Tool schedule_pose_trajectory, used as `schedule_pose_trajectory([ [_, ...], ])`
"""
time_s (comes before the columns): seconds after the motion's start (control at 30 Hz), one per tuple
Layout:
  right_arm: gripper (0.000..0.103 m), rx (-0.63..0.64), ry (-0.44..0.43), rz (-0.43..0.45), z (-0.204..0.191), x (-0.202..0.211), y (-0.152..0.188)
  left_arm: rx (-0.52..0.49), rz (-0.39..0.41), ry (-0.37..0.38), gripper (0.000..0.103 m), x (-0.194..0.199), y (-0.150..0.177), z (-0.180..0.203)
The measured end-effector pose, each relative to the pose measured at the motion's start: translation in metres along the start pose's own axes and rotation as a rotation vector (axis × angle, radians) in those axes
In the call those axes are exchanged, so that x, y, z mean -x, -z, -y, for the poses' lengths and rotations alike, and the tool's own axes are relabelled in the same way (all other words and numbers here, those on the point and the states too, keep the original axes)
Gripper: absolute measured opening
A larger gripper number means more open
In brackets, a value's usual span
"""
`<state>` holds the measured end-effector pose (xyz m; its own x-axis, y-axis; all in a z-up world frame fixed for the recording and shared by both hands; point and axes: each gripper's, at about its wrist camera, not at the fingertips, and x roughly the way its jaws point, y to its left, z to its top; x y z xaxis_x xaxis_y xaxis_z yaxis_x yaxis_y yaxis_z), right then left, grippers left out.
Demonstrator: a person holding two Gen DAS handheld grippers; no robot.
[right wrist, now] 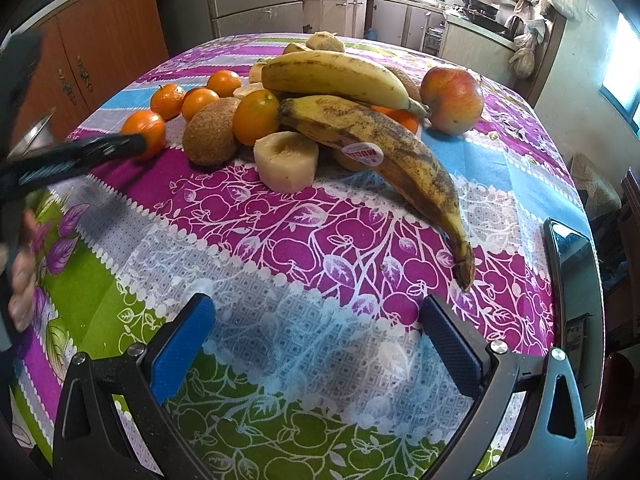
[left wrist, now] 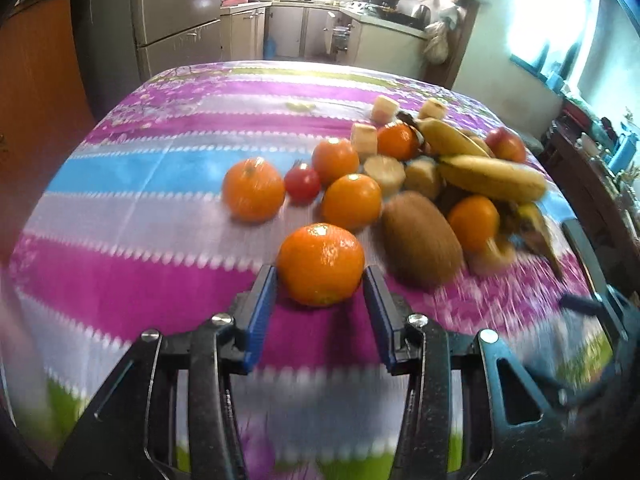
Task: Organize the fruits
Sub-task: 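Lower the left tool and close it on a large orange, then close the right tool on the brown kiwi while the left tool holds the orange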
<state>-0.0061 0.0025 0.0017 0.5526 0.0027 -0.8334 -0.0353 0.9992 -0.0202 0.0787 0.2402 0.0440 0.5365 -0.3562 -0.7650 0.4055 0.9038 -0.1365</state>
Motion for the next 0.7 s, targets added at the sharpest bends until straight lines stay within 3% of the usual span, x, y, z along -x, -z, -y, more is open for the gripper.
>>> schedule_pose_trajectory([
  [0.1, 0.101, -0.008, 0.002, 0.008, -0.002, 0.006, 0.005, 0.007, -0.003, 0.029, 0.043, 0.009, 0.012, -0.008],
  [0.2, 0.087, -0.029, -0.018, 0.027, 0.000, 0.014, 0.007, 0.016, -0.018, 0.051, 0.044, 0.006, 0.019, -0.011],
  [0.3, 0.072, -0.067, -0.097, 0.044, 0.002, 0.023, 0.006, 0.032, -0.026, 0.086, 0.044, 0.003, 0.020, -0.016],
  [0.7, 0.071, 0.007, -0.111, 0.098, -0.037, 0.035, -0.023, 0.063, -0.022, 0.130, 0.046, 0.003, 0.021, -0.022],
])
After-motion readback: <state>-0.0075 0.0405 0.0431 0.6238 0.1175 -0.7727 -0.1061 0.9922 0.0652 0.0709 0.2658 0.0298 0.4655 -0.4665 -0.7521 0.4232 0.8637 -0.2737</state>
